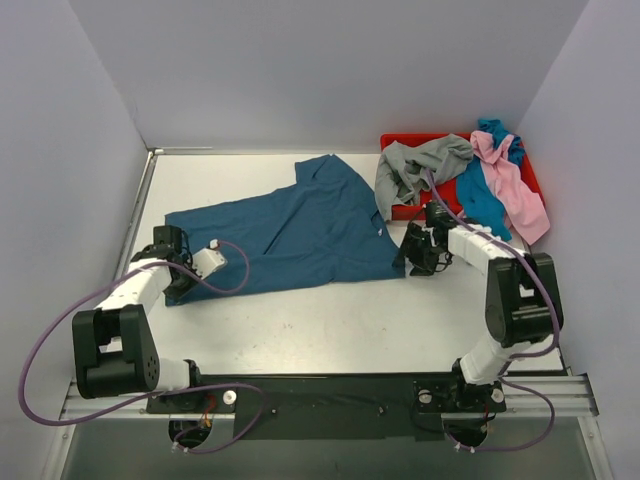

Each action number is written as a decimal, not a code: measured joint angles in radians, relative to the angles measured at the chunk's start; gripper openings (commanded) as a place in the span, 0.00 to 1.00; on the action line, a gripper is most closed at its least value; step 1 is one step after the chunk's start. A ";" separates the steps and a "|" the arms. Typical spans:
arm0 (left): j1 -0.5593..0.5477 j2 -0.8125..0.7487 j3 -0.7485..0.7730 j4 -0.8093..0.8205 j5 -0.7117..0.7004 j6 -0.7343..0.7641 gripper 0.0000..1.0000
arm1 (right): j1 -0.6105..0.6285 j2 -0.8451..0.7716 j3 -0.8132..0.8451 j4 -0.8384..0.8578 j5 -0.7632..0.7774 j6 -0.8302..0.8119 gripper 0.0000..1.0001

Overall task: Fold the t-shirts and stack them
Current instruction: Fold the flattened tshirt in 1/3 of the way

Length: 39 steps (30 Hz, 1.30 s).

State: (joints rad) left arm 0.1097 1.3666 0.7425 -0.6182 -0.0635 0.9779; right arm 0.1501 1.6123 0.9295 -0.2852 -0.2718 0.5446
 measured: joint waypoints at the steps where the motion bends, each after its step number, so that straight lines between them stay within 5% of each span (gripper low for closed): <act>1: -0.003 -0.001 0.002 -0.013 0.008 0.002 0.24 | 0.000 0.037 0.016 0.023 -0.005 0.011 0.16; 2: -0.004 -0.002 0.007 -0.030 0.015 0.005 0.30 | 0.000 0.070 0.027 0.043 -0.011 0.021 0.00; 5: -0.006 -0.003 0.031 -0.085 0.048 0.013 0.57 | -0.002 0.145 0.047 0.084 -0.064 0.048 0.00; 14: -0.025 -0.002 0.052 -0.113 0.154 0.052 0.60 | -0.040 0.048 -0.027 0.064 -0.092 0.046 0.00; 17: -0.027 0.016 -0.001 -0.026 0.134 0.090 0.54 | -0.045 -0.005 -0.045 0.049 -0.092 0.032 0.00; 19: -0.029 0.043 -0.030 0.020 0.111 0.112 0.40 | -0.045 -0.038 -0.055 0.029 -0.092 0.026 0.00; 22: -0.030 0.072 -0.016 0.048 0.092 0.125 0.00 | -0.045 -0.055 -0.055 0.009 -0.092 0.010 0.00; 28: -0.017 0.087 0.010 0.011 0.084 0.126 0.00 | -0.045 -0.111 -0.068 -0.092 -0.075 -0.023 0.00; 34: 0.041 0.023 0.056 -0.212 0.114 0.133 0.00 | -0.044 -0.346 -0.174 -0.257 -0.059 -0.024 0.00; 35: 0.042 0.020 0.057 -0.242 0.120 0.134 0.01 | -0.044 -0.382 -0.198 -0.284 -0.056 -0.017 0.00; 37: 0.042 0.019 0.056 -0.308 0.129 0.135 0.23 | -0.039 -0.435 -0.240 -0.332 -0.045 0.006 0.01; 38: 0.042 0.019 0.056 -0.340 0.130 0.137 0.29 | -0.032 -0.455 -0.256 -0.354 -0.038 0.018 0.13; 39: 0.042 0.019 0.057 -0.369 0.132 0.138 0.43 | -0.021 -0.472 -0.267 -0.375 -0.030 0.032 0.38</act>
State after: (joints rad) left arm 0.1516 1.3857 0.7994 -0.9874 0.0689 1.1164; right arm 0.1291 1.1404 0.6621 -0.6605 -0.3016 0.5770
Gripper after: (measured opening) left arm 0.187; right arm 0.011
